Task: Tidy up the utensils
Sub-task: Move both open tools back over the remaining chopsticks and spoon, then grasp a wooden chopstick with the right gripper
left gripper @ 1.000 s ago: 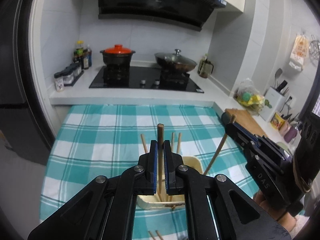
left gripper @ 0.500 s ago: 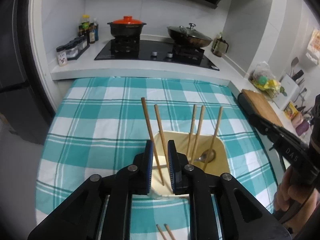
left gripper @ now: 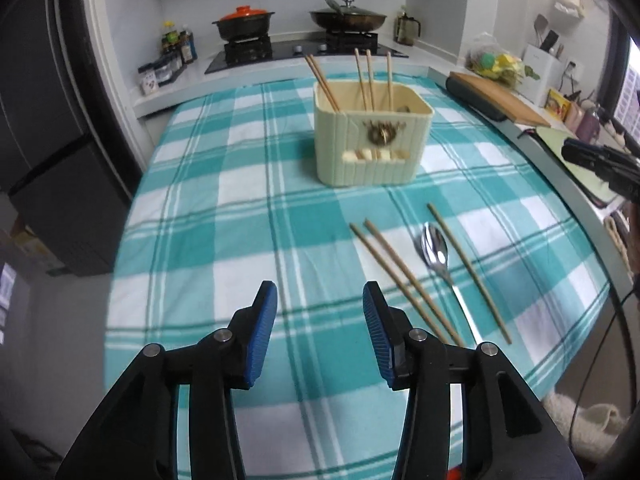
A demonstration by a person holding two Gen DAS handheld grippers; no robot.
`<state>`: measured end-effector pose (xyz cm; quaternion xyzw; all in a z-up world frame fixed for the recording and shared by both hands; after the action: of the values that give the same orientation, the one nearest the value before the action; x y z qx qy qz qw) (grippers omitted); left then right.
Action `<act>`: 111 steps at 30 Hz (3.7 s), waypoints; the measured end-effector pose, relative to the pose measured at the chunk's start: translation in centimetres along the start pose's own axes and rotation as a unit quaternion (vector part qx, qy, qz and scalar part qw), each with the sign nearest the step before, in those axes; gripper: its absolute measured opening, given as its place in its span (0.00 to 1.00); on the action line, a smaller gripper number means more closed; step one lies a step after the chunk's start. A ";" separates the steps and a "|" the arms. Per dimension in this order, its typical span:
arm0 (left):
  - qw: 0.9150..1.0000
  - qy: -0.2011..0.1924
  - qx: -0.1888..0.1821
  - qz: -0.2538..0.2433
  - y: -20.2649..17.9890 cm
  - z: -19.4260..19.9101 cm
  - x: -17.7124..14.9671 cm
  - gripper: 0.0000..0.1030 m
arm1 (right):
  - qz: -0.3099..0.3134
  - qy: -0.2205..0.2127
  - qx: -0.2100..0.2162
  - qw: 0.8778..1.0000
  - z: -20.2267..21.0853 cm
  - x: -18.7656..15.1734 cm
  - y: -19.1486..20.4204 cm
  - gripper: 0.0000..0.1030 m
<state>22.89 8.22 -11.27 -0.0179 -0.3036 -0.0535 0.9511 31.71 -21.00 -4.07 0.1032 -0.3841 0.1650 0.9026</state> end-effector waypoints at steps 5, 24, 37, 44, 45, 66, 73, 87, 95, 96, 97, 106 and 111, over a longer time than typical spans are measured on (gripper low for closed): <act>0.998 0.005 -0.025 0.059 -3.0 -2.6 -6.3 0.56 | -0.001 0.021 -0.050 0.999 0.7 -11.7 2.9 0.34; 0.995 0.019 -0.025 0.099 -5.5 -4.5 -9.2 0.60 | -0.077 0.056 -0.024 0.995 -1.3 -20.4 5.5 0.34; 0.994 0.024 -0.031 0.104 -6.1 -5.2 -9.2 0.61 | -0.086 0.067 -0.028 0.994 -1.8 -20.7 5.2 0.34; 0.994 0.017 -0.037 0.098 -6.6 -5.6 -7.8 0.63 | -0.075 0.074 -0.024 0.994 -2.3 -20.6 5.8 0.34; 0.995 0.017 -0.038 0.096 -6.7 -5.7 -7.5 0.64 | -0.073 0.075 -0.024 0.994 -2.4 -20.5 5.9 0.34; 0.990 0.056 0.001 0.131 -7.9 -10.8 -3.8 0.64 | -0.041 0.070 -0.021 0.996 -5.7 -16.3 6.9 0.34; 0.991 0.054 0.025 0.121 -8.1 -11.4 -3.3 0.64 | -0.046 0.089 -0.006 0.995 -7.5 -16.0 6.8 0.34; 0.990 0.053 0.066 0.111 -6.6 -12.2 -2.9 0.59 | -0.039 0.120 -0.046 0.991 -10.7 -15.6 6.0 0.06; 0.989 0.047 0.085 0.110 -4.8 -11.2 -4.1 0.50 | -0.091 0.119 -0.094 0.984 -8.8 -17.1 2.3 0.06; 0.989 0.047 0.088 0.113 -4.4 -11.0 -4.4 0.50 | -0.098 0.120 -0.100 0.983 -8.4 -17.5 1.8 0.06; 0.988 0.047 0.090 0.116 -4.0 -10.8 -4.6 0.50 | -0.104 0.121 -0.106 0.981 -8.0 -17.8 1.3 0.06; 0.987 0.056 0.076 0.128 -1.5 -10.8 -5.0 0.74 | -0.141 0.122 -0.115 0.976 -5.9 -19.5 -1.2 0.10; 0.990 0.062 0.079 0.103 -1.1 -11.4 -4.7 0.88 | -0.132 0.123 -0.100 0.979 -6.3 -19.2 -0.6 0.30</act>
<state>25.56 6.78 -23.31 0.0293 -0.2443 0.0675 0.9669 23.64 -23.73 -22.38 0.0412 -0.2676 0.0172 0.9625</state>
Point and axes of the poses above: each gripper's, at about its wrist camera, not at the fingertips, and z roughly against the way its jaws point, y to its left, x to its top, the point moved 2 cm from there along -z, roughly the way its jaws point, and after that the axes turned 4 degrees about y, right-handed, at the moved point
